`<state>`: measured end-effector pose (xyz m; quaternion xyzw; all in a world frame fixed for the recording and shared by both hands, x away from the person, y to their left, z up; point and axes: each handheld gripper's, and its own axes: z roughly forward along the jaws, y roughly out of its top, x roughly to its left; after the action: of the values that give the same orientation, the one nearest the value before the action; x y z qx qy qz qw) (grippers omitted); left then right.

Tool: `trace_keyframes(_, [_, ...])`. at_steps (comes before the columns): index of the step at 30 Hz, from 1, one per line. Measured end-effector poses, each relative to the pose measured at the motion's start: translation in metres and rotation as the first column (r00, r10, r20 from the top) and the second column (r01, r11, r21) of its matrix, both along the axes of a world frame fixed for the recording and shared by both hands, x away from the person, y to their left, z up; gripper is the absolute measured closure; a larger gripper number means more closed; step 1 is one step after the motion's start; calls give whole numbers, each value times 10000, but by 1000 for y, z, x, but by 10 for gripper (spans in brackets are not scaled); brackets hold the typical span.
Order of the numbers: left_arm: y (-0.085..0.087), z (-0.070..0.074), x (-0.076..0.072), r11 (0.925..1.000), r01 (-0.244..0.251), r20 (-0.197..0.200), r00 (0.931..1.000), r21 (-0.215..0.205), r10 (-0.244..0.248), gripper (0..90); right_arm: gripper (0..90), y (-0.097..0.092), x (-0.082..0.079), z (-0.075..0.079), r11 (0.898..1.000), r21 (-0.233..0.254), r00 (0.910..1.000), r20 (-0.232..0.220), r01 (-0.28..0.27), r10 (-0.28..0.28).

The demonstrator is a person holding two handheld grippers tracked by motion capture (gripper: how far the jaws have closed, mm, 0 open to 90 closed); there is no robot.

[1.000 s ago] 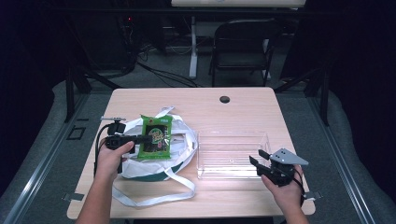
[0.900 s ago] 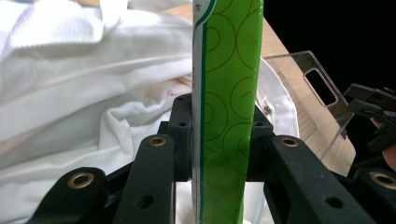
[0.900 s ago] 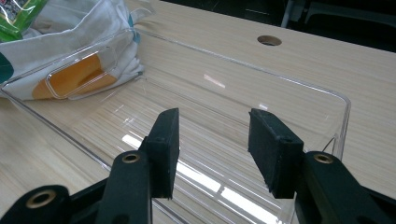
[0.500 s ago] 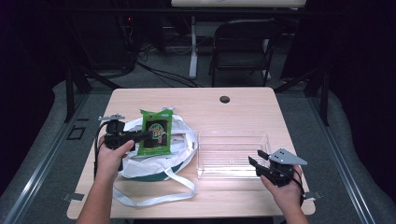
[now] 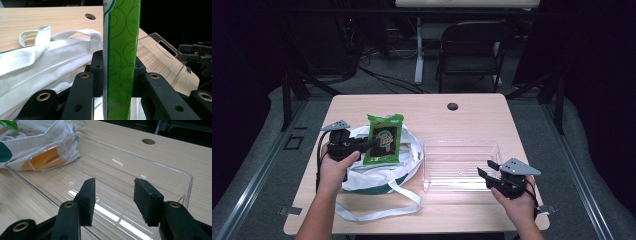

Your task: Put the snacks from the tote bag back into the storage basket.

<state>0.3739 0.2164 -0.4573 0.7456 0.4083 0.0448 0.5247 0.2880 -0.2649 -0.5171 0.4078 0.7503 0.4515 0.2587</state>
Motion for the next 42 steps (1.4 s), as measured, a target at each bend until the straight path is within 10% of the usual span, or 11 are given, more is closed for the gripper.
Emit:
trace_keyframes(19, [-13, 10, -6, 9992, 386, 520, 9979, 57, -388, 715, 535, 5, 12, 22, 9972, -339, 9975, -293, -660, 651])
trace_keyframes(42, [-42, 32, 1, 9949, 1000, 845, 9913, 129, -1007, 715, 496, 15, 40, 70, 9659, -1409, 9755, -660, -2172, 2098])
